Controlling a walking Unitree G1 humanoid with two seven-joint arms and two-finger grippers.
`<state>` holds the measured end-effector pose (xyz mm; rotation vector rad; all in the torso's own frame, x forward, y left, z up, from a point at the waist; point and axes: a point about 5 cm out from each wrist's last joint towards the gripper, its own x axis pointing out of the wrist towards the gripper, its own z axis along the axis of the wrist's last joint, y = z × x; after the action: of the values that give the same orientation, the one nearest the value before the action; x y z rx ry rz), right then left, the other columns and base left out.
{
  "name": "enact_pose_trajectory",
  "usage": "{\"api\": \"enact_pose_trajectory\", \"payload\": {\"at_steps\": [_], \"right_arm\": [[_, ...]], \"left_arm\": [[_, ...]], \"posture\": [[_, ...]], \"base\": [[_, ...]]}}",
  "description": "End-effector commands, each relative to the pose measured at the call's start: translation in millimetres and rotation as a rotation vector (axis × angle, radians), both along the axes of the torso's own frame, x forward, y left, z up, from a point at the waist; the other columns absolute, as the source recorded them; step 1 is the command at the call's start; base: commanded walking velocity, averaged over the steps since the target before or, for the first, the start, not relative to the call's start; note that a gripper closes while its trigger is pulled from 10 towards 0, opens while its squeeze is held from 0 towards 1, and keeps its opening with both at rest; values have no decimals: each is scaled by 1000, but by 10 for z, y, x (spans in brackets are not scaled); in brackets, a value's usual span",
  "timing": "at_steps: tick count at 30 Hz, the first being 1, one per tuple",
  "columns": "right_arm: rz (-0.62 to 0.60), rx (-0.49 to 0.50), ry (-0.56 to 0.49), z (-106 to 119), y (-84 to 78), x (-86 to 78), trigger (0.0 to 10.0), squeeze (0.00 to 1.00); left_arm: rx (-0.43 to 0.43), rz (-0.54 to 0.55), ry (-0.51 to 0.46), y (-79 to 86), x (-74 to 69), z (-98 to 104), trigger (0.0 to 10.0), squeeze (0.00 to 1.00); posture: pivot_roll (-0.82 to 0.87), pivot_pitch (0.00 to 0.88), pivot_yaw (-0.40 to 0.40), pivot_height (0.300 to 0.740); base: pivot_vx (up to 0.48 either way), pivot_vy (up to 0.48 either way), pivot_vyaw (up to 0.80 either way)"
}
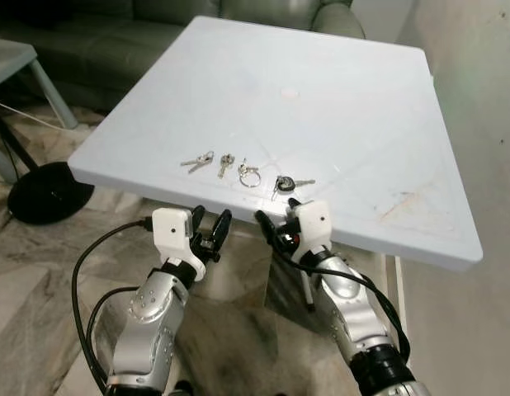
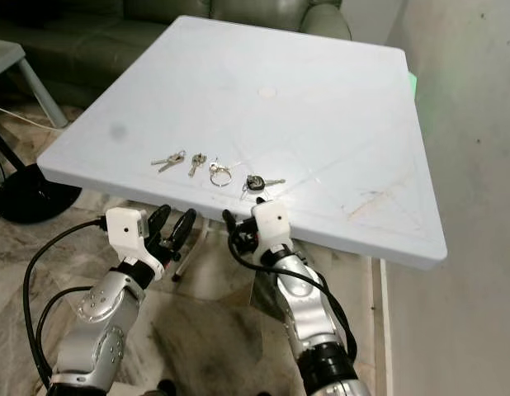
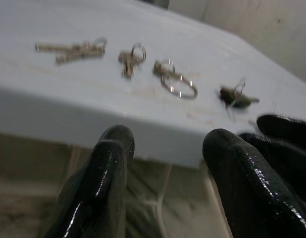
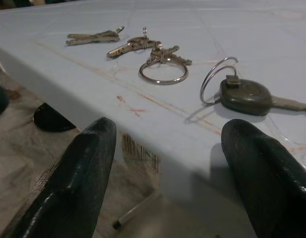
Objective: Hang keys on a hook
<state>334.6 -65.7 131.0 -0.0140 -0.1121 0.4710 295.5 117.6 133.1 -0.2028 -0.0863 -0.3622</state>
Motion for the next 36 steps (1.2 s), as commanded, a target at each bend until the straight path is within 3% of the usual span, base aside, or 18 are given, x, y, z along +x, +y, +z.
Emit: {"api": "enact_pose_trajectory", "payload": {"at_steps": [1, 10, 36], "right_arm": [[5, 9, 19, 7, 68, 10, 10000, 0], [-65, 87, 56, 150, 293, 92, 10000, 0], [-400, 70, 54, 330, 311, 234, 10000, 0]], "left_arm": [[1, 6, 13, 4, -39, 5, 10000, 0], [-6, 18, 42, 31, -105, 29, 10000, 0], [-16, 30, 67, 43, -145, 52, 10000, 0]], "posture": [[208, 305, -76, 740], [224, 320, -79, 740], [239, 324, -76, 740]], "base": [[0, 0, 0], [0, 0, 0], [0, 0, 0]]}}
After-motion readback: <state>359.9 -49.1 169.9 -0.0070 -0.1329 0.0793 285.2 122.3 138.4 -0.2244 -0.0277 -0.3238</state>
